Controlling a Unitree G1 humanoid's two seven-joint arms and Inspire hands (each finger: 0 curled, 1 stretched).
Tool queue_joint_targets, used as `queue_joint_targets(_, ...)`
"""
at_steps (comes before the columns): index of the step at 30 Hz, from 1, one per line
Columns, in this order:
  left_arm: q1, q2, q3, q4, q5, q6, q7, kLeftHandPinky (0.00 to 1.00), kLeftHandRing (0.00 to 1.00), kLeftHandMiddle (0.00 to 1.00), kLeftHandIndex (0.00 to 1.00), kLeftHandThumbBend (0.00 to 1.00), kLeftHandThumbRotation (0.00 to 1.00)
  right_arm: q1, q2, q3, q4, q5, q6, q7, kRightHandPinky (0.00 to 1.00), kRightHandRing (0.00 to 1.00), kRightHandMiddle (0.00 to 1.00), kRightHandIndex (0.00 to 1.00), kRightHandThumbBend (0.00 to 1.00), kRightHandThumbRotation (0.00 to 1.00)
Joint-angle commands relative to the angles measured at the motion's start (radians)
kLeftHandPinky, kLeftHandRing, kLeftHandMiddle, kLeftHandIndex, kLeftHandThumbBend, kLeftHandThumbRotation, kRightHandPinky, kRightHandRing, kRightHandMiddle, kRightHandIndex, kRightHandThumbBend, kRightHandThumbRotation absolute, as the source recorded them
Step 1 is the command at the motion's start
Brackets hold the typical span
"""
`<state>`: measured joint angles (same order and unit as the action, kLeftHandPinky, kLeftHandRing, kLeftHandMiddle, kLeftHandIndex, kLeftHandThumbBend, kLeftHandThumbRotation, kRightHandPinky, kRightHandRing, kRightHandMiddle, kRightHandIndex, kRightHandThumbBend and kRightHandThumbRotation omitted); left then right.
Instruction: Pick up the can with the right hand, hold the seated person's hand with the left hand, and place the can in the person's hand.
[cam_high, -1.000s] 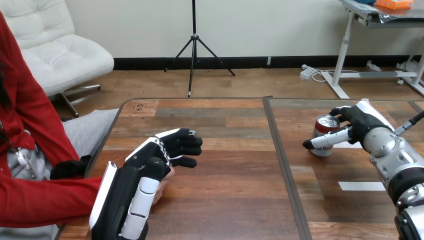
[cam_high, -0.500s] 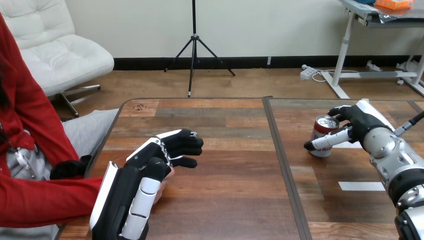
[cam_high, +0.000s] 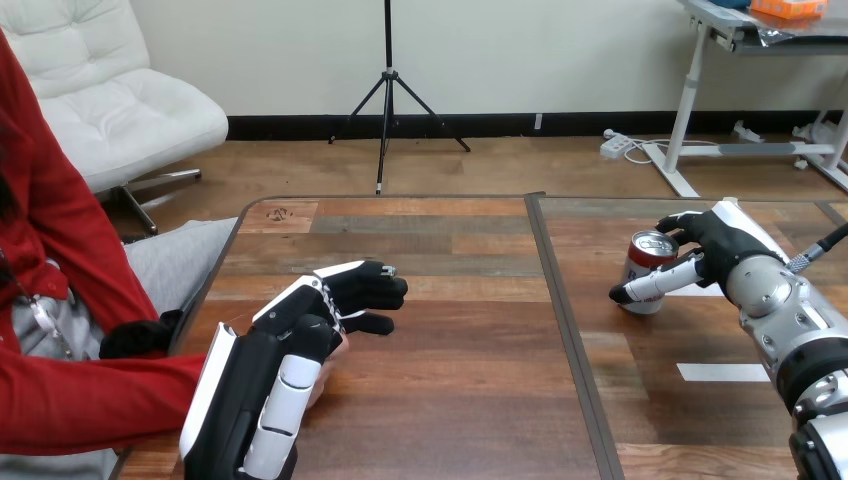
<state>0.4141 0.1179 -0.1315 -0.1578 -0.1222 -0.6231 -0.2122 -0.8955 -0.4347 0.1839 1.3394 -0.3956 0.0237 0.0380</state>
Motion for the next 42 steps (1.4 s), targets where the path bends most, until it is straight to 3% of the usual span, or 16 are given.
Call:
queue_joint_targets(1, -0.046, -0.009, 0.017, -0.017, -0.001, -0.022, 0.001, 0.65, 0.71, 0.70, 0.68, 0.62, 0.98, -0.026, 0.002, 0.000, -0.020, 0.000, -0.025, -0.024, 0.75, 0.84, 0.88, 0.86, 0.90, 0.13)
queue_joint_targets(42, -0.041, -0.015, 0.019, -0.013, 0.018, -0.030, 0.009, 0.68, 0.74, 0.69, 0.63, 0.61, 1.00, -0.033, 0.007, 0.019, -0.016, -0.023, -0.027, -0.052, 0.61, 0.69, 0.73, 0.77, 0.92, 0.12)
